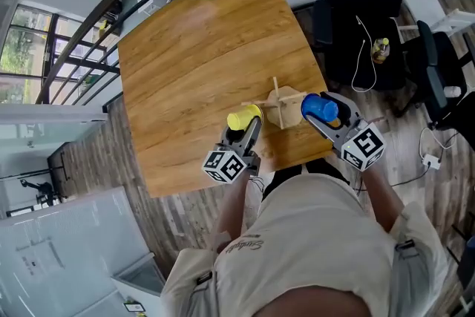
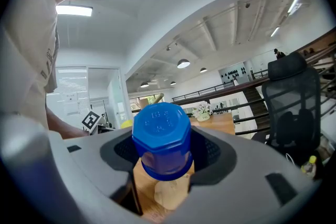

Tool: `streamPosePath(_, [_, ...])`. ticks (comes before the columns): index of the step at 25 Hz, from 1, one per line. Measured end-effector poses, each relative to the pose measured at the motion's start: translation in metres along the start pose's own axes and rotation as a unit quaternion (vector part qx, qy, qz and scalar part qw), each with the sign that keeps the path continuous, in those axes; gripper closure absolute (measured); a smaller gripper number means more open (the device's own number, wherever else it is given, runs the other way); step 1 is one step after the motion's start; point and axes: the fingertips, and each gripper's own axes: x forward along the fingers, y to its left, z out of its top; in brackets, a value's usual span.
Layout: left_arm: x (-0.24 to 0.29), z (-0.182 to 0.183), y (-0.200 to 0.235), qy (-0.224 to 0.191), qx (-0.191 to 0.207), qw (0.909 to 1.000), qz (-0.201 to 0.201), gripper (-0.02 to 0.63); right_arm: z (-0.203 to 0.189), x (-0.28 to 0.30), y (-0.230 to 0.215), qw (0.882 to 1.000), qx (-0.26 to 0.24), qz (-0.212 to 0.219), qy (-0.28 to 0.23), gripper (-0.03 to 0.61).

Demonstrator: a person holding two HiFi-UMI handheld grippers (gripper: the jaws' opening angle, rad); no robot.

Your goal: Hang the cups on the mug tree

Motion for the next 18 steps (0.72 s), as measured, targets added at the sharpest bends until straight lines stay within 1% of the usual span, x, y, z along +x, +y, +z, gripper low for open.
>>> streamPosePath(5, [0.016, -0.009, 0.013, 0.011, -0.013, 0.9998, -0.012, 0.320, -0.006, 0.006, 0.005, 1.000, 0.006, -0.012, 0.007, 0.319])
streamPosePath(8, [0.023, -0.018, 0.021, 0.021, -0.021, 0.9995, -0.013, 0.320, -0.002, 0.008, 0.012, 1.000, -0.006, -0.013, 0.008, 0.319])
streamPosePath(13, [0.032, -0.036, 0.030, 0.044, -0.017, 0.9987, -0.020, 0.319, 0.001, 0.007, 0.014, 0.999, -0.015, -0.025, 0.012, 0.319])
streamPosePath(18, [0.042, -0.055, 0.042, 0.062, -0.032, 0.9974, -0.019, 0.319, 0.000, 0.004, 0.016, 0.999, -0.016, -0.039, 0.016, 0.319])
